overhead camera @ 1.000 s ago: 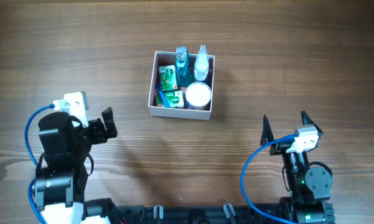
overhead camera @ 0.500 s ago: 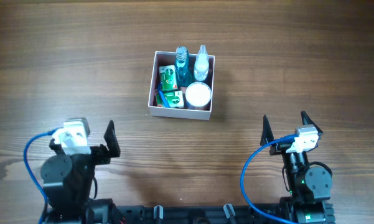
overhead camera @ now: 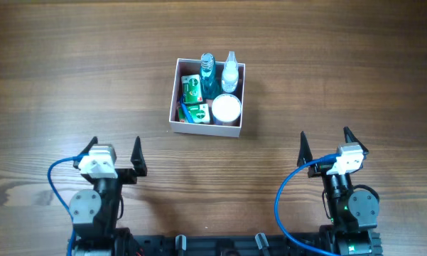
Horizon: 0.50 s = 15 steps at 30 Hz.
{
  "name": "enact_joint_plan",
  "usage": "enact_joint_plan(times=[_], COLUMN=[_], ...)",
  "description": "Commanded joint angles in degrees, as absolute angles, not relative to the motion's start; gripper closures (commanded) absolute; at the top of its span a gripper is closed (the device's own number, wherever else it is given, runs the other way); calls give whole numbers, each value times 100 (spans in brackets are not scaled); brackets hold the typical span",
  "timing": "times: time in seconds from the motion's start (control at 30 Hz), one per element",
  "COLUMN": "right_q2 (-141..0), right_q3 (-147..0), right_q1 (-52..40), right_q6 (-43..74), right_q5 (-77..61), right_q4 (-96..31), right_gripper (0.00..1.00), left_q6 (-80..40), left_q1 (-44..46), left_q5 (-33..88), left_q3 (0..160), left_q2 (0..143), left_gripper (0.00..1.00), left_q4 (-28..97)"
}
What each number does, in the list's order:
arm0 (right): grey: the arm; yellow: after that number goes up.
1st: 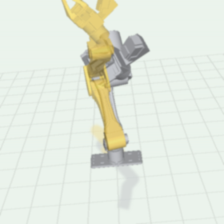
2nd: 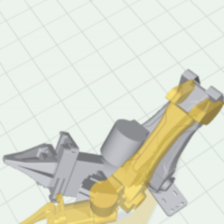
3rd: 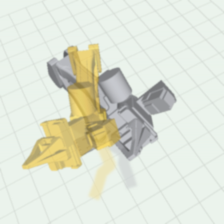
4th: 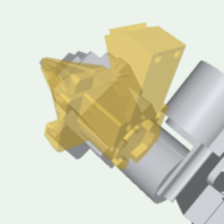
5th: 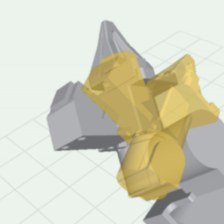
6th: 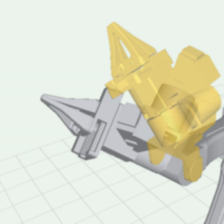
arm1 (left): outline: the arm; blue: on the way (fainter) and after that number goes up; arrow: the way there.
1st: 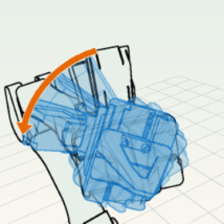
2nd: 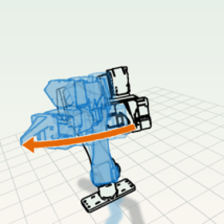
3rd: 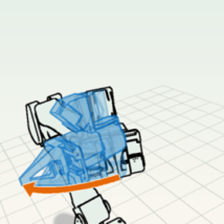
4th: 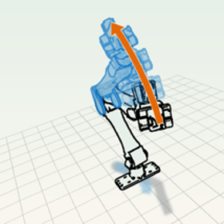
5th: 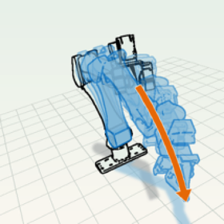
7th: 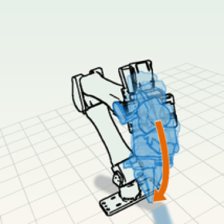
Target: Pack container
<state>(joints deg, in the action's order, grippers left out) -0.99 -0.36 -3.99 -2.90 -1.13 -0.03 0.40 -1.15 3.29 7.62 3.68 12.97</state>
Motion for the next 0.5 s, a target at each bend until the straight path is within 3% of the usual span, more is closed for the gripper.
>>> enact_joint_plan(times=[0.0, 0.47], right_q2=[-60, -60], right_q3=[-30, -30], right_q1=[-405, -405], right_q6=[-301, -298], right_q5=[-180, -180], right_q4=[16, 16], right_gripper=[0, 0], left_q6=[123, 104], left_q1=[-73, 128], left_q5=[515, 209], left_q3=[215, 32], left_q2=[58, 16], left_gripper=[0, 0], left_q4=[729, 436])
